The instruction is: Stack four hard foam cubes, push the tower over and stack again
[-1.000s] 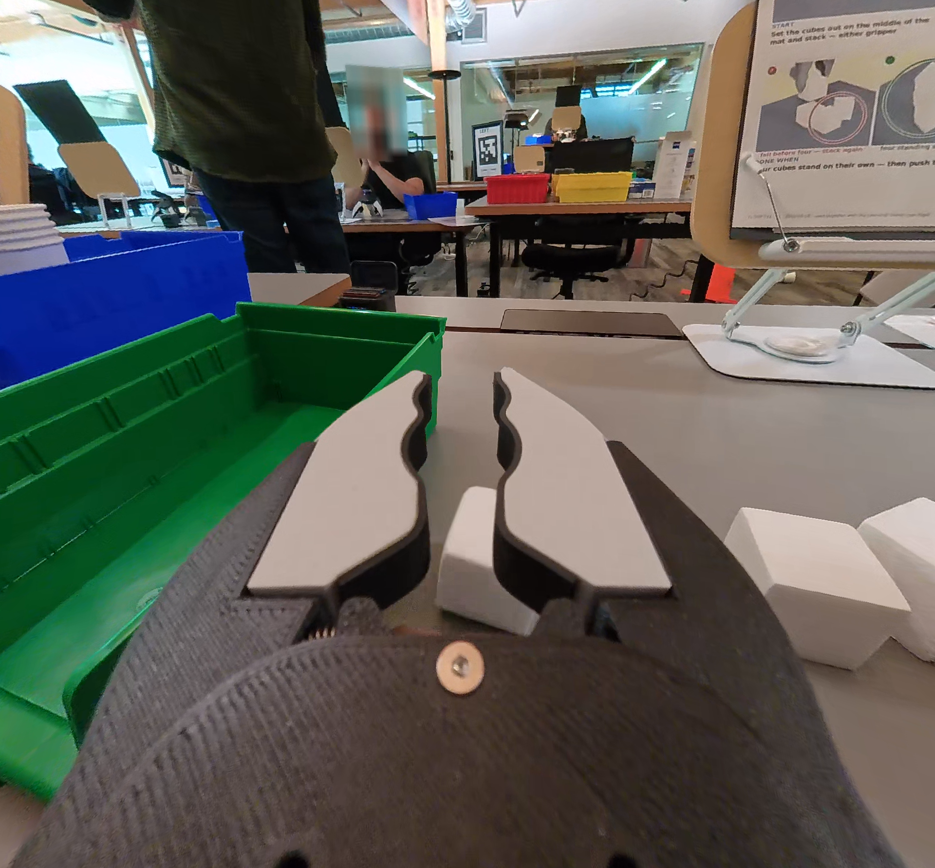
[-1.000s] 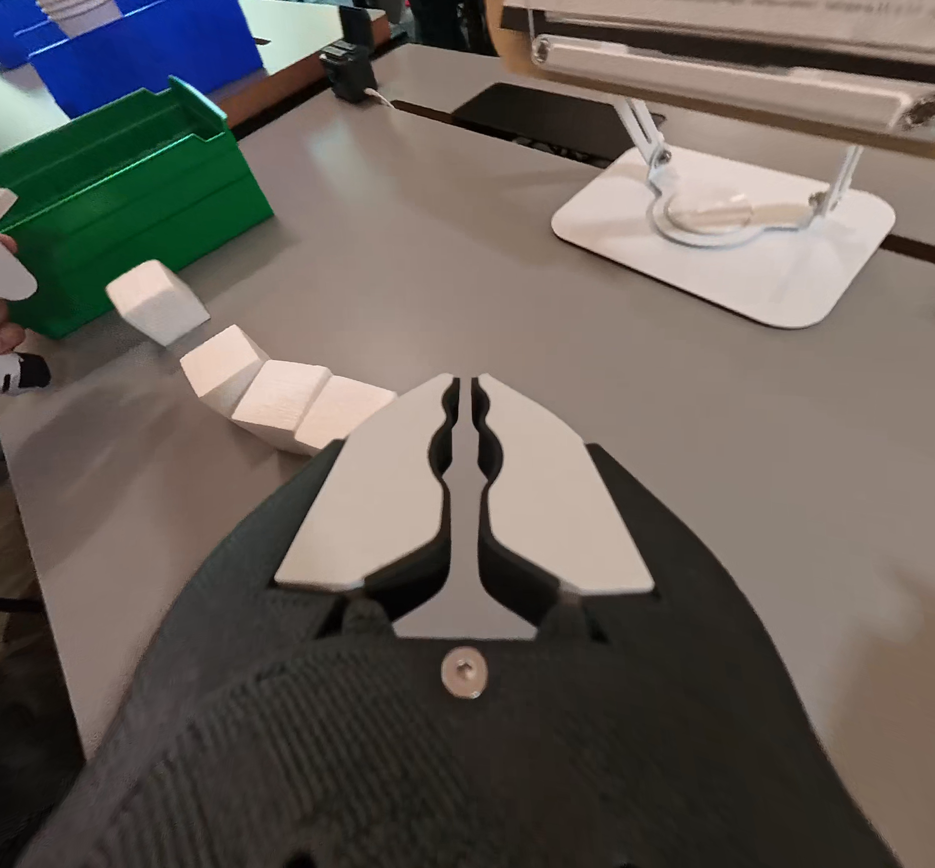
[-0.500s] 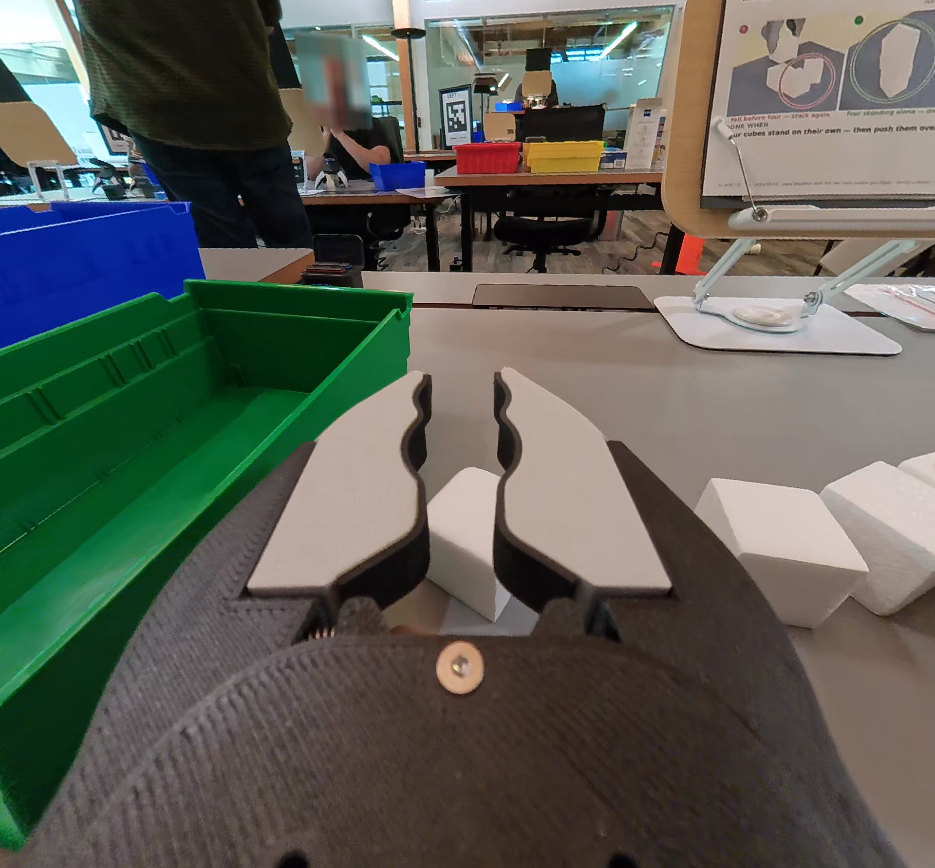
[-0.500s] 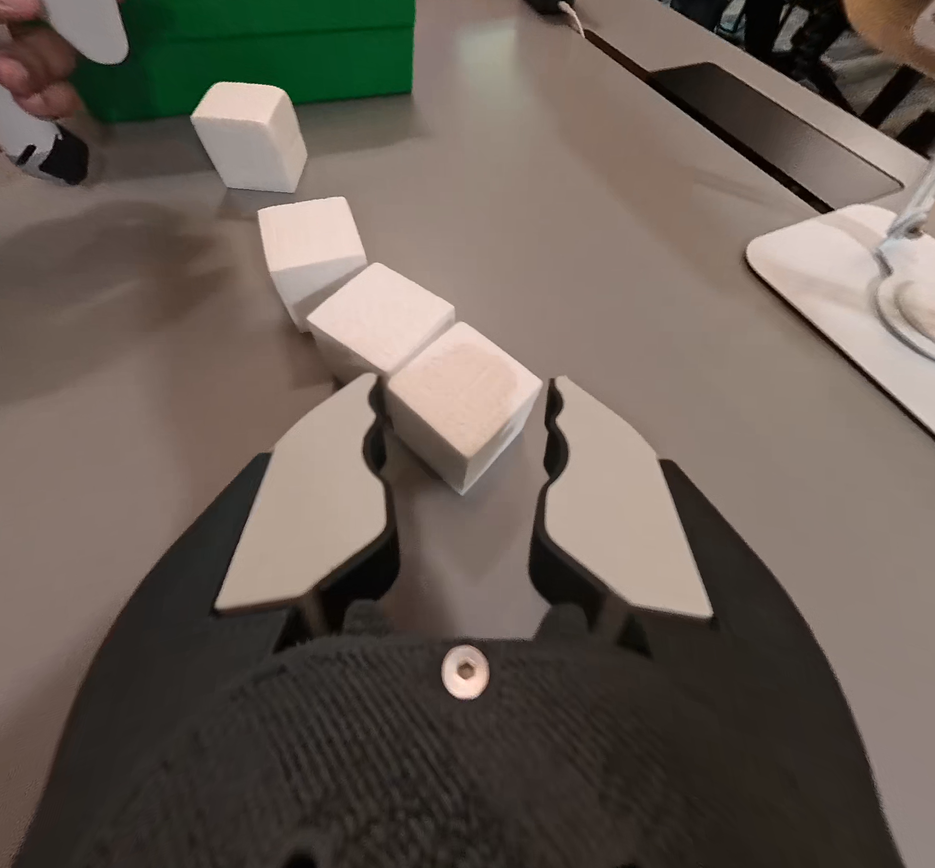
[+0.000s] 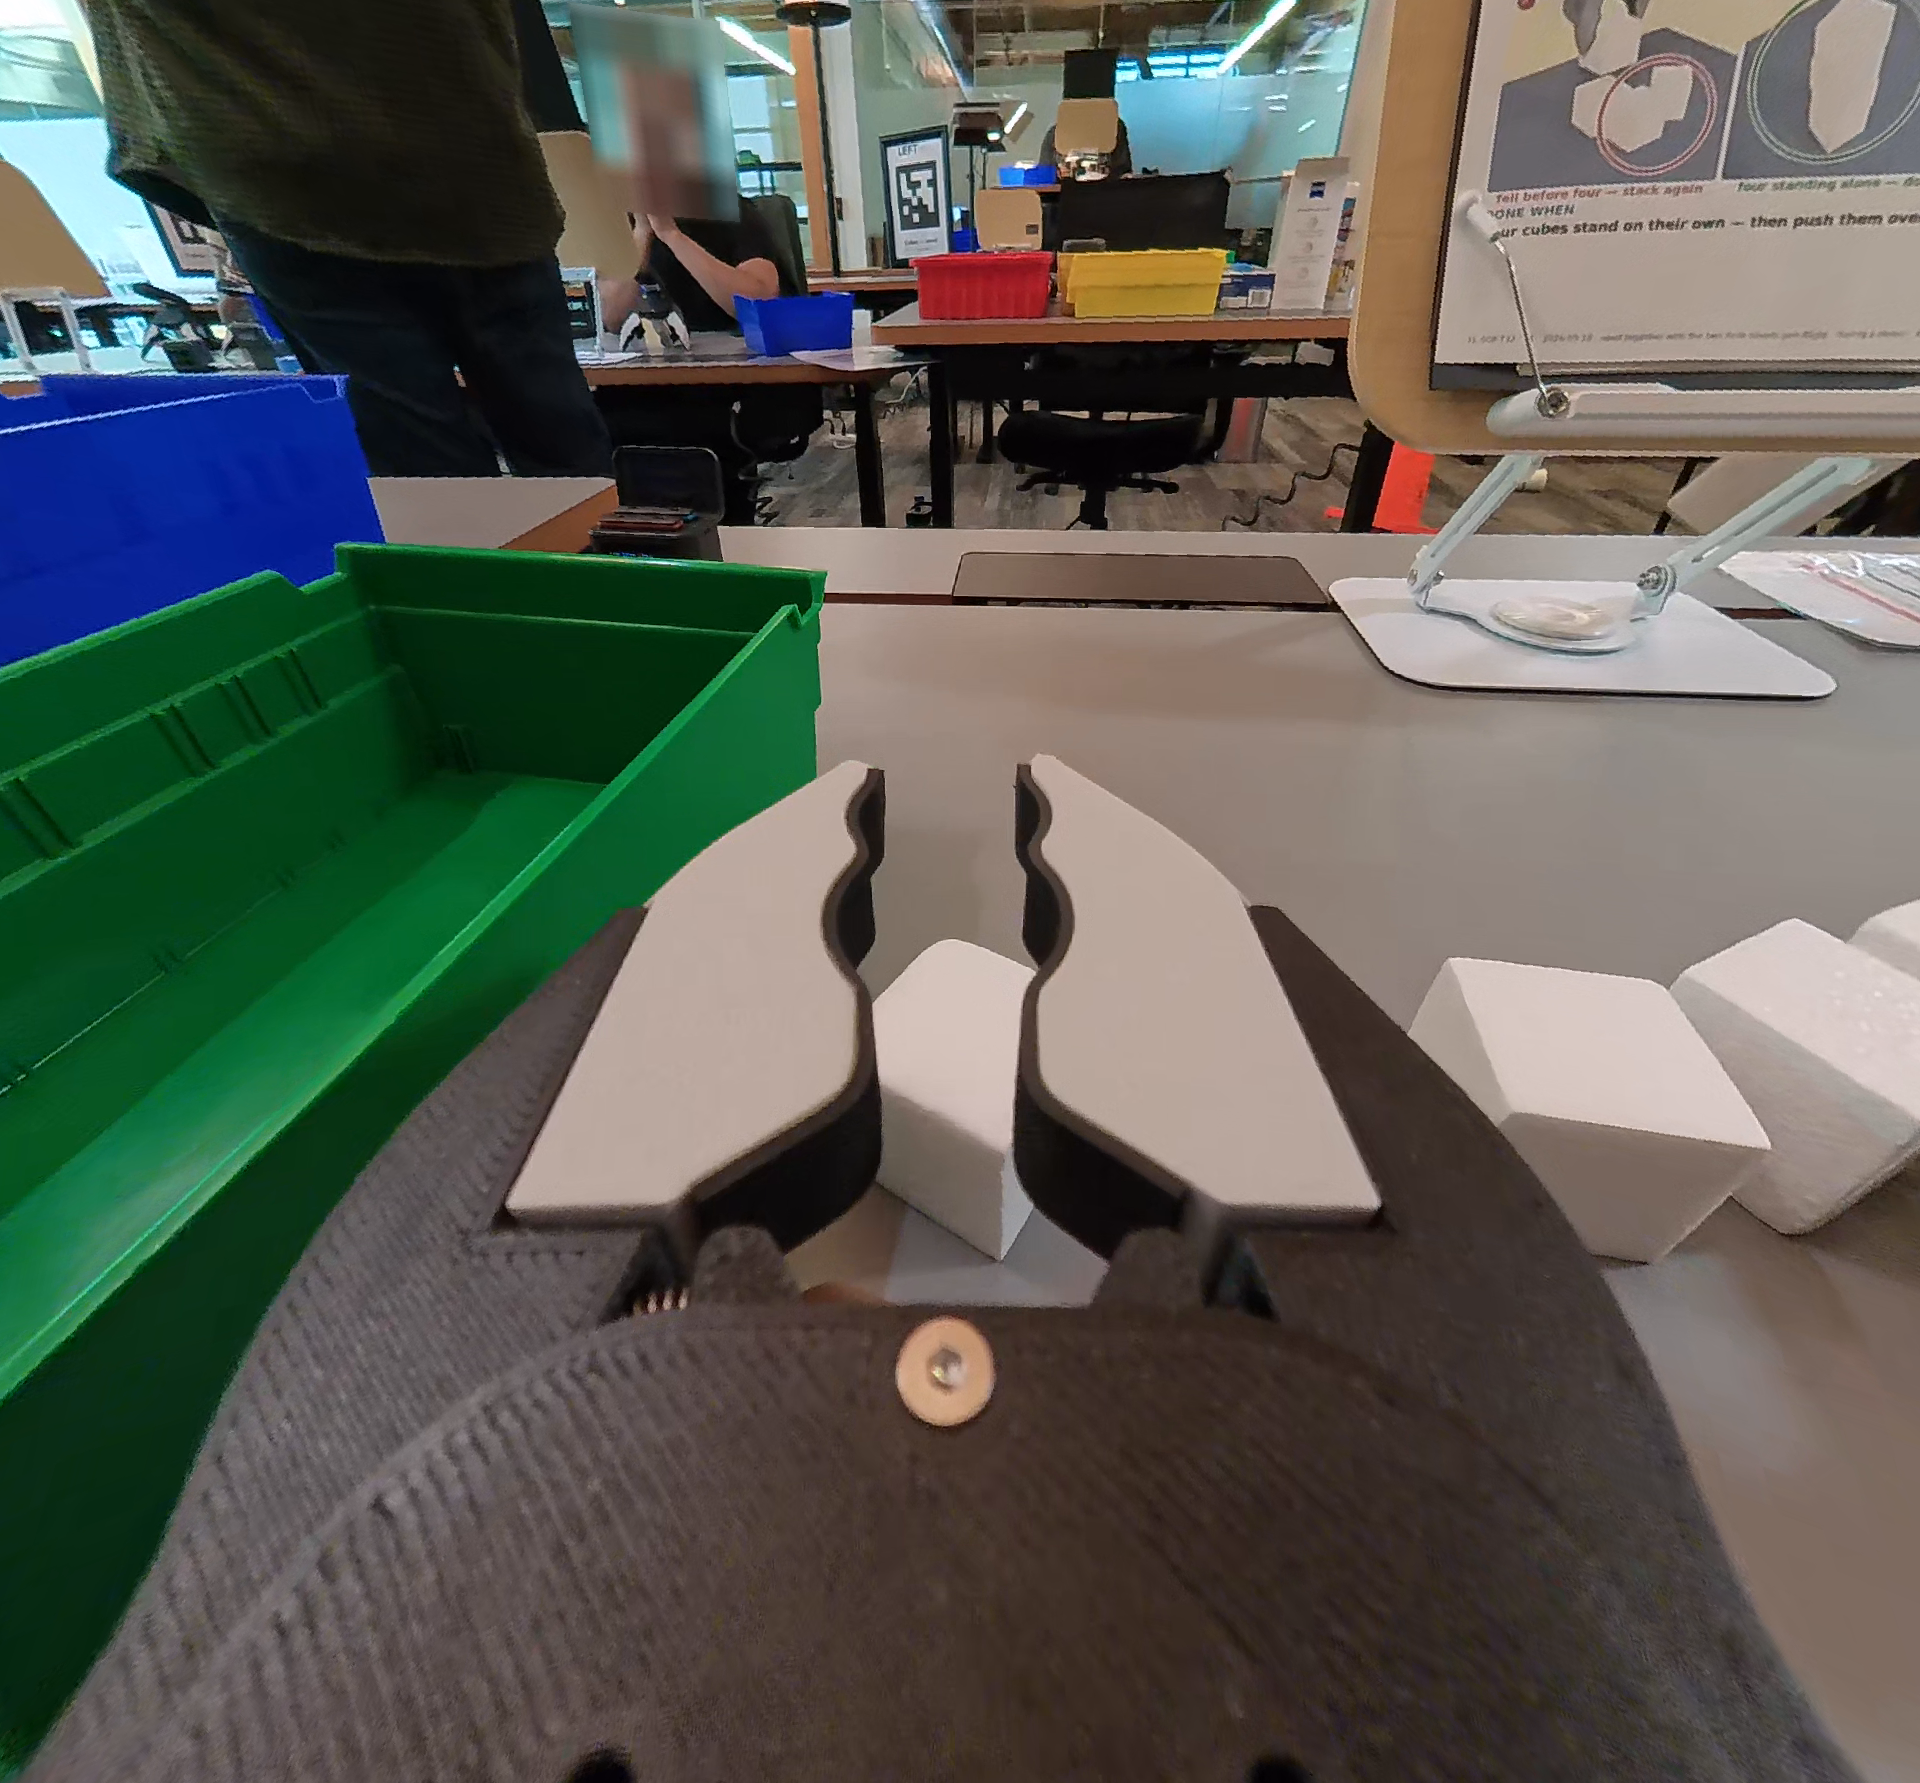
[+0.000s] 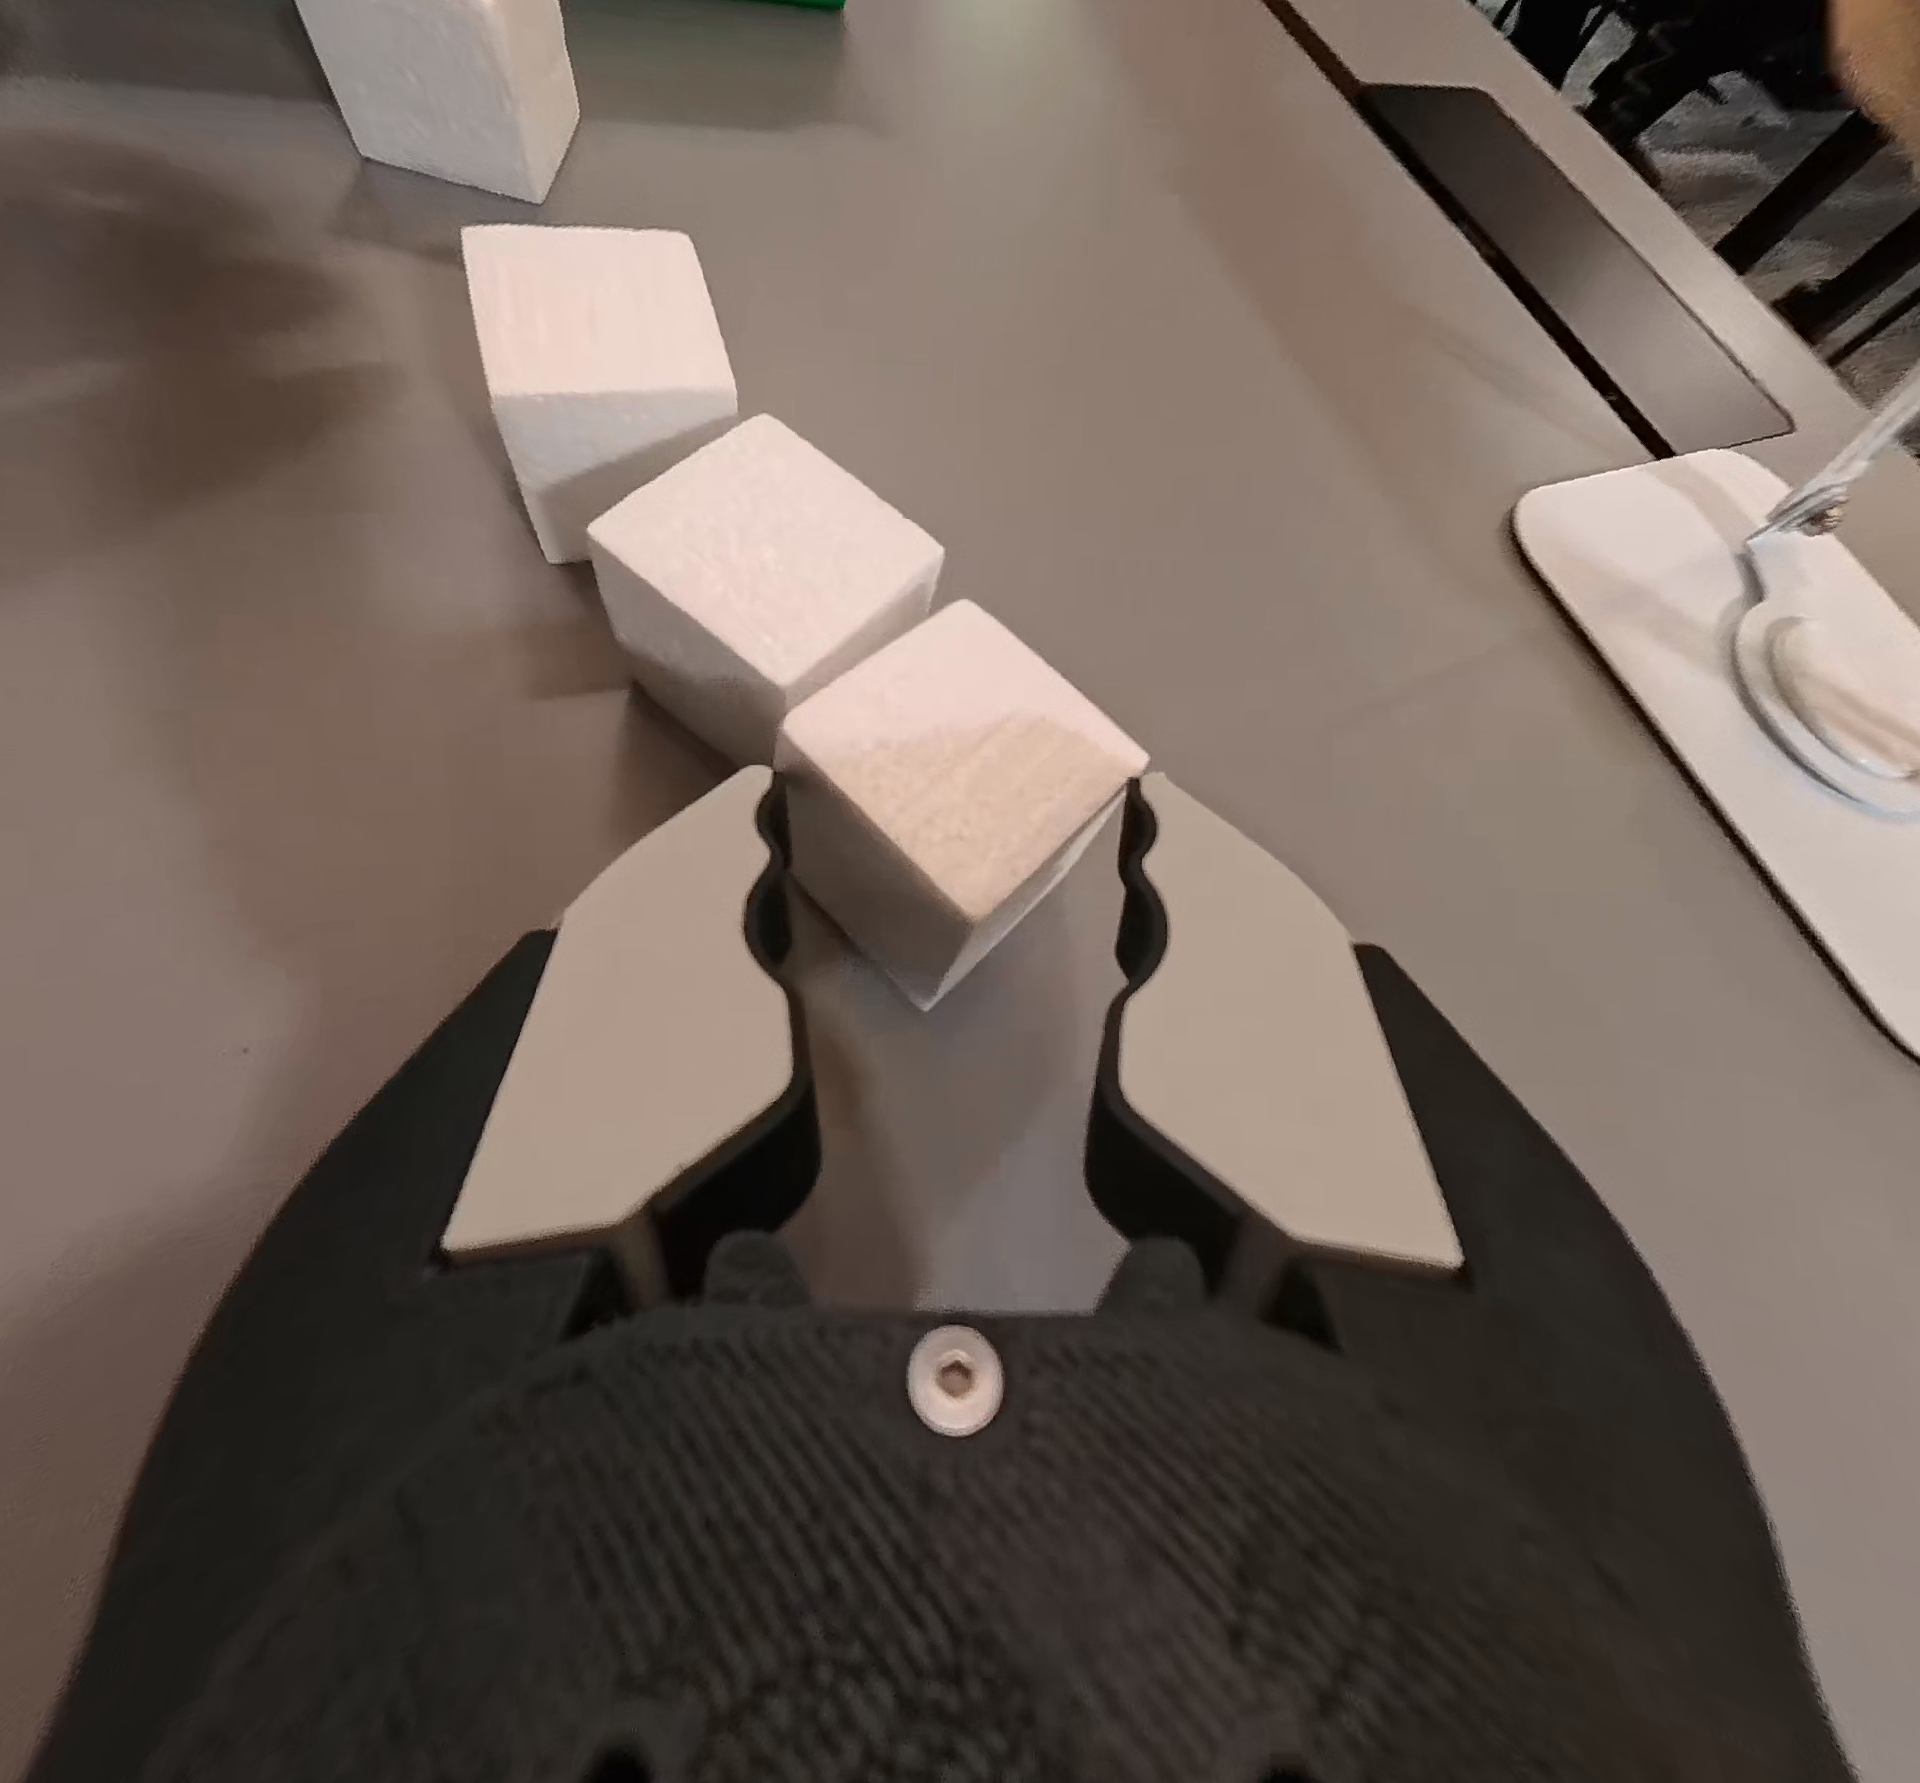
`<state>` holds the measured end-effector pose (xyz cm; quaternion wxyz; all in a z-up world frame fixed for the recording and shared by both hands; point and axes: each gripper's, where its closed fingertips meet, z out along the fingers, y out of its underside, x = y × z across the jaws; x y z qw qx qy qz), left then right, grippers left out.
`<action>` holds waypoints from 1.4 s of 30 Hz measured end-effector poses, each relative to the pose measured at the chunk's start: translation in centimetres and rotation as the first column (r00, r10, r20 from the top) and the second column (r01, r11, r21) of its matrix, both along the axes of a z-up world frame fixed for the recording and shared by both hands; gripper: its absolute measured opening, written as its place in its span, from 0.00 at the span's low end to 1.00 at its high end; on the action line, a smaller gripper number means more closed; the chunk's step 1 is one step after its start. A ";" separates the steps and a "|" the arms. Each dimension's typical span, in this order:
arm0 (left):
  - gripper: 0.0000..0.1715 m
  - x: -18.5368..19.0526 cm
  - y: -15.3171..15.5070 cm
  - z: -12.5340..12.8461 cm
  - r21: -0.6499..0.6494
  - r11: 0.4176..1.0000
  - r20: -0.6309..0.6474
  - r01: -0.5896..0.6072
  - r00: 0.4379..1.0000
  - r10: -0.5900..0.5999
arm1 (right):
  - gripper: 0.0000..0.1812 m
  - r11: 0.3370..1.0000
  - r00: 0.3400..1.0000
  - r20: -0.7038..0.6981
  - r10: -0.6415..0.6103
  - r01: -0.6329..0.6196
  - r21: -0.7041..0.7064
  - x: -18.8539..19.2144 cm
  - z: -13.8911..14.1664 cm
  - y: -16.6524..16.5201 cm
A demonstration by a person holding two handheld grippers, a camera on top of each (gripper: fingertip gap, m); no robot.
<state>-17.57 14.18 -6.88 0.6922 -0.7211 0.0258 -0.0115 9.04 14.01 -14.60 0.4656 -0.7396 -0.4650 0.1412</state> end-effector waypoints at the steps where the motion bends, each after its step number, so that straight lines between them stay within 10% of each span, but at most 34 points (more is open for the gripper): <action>1: 0.14 0.0 0.0 0.0 0.001 1.000 0.000 -0.001 1.000 0.001 | 0.34 1.000 1.000 -0.006 -0.011 0.011 0.010 0.4 0.4 0.0; 13: 0.14 -0.1 0.0 -0.1 -0.007 1.000 0.004 -0.002 1.000 0.002 | 0.34 0.933 0.926 -0.122 -0.357 0.360 0.001 6.8 3.4 -0.7; 42: 0.15 0.5 0.0 -0.5 -0.024 1.000 -0.007 0.019 1.000 -0.020 | 0.34 0.945 0.942 -0.076 -0.327 0.328 0.000 5.2 0.3 -1.8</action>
